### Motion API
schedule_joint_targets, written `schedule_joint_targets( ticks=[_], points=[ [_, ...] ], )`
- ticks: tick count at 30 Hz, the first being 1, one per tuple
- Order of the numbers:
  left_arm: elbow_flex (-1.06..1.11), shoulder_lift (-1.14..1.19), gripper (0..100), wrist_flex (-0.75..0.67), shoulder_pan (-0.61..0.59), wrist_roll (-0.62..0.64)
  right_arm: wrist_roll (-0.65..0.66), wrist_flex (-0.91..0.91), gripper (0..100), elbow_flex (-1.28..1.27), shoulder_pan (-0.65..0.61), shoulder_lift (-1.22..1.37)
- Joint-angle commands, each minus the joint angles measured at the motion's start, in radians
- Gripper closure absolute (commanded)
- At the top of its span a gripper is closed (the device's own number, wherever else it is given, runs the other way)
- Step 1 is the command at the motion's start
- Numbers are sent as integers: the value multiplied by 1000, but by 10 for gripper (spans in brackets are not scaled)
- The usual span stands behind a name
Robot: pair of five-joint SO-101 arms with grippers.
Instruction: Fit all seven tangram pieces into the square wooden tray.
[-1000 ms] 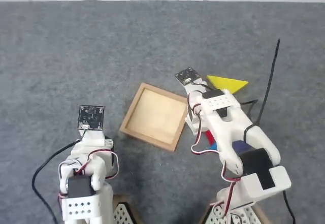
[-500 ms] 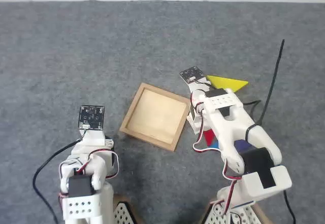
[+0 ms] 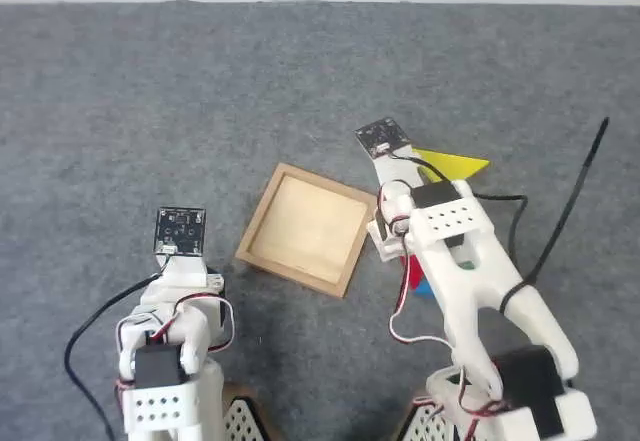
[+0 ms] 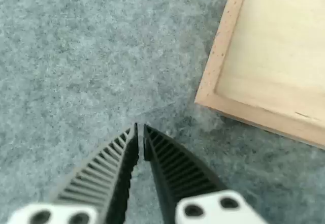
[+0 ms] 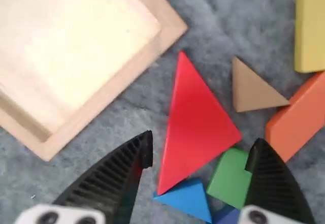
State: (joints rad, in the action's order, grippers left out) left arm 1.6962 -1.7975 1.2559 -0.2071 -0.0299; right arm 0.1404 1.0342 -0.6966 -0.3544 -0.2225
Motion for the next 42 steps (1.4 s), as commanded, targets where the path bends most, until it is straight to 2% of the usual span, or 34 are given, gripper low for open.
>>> schedule_joint_targets(
  ticks=[1,3,9,20,24,32,36,42],
  points=[
    [-13,-18,982,5,-5,17,11,4,645,14,16,8],
    [-13,-18,982,5,-5,17,37,-19,610,15,13,62],
    [-13,-18,982,5,-5,17,52,-104,639,15,15,177],
    [-13,-18,982,5,-5,17,52,-101,644,20,15,220],
    [-13,-18,982,5,-5,17,46,-90,690,41,15,251],
    [-13,-18,982,5,-5,17,43,-53,689,57,15,262],
    [-13,-18,982,5,-5,17,31,-61,731,57,15,251],
    [-13,-18,982,5,-5,17,9,-62,734,57,7,248]
  ],
)
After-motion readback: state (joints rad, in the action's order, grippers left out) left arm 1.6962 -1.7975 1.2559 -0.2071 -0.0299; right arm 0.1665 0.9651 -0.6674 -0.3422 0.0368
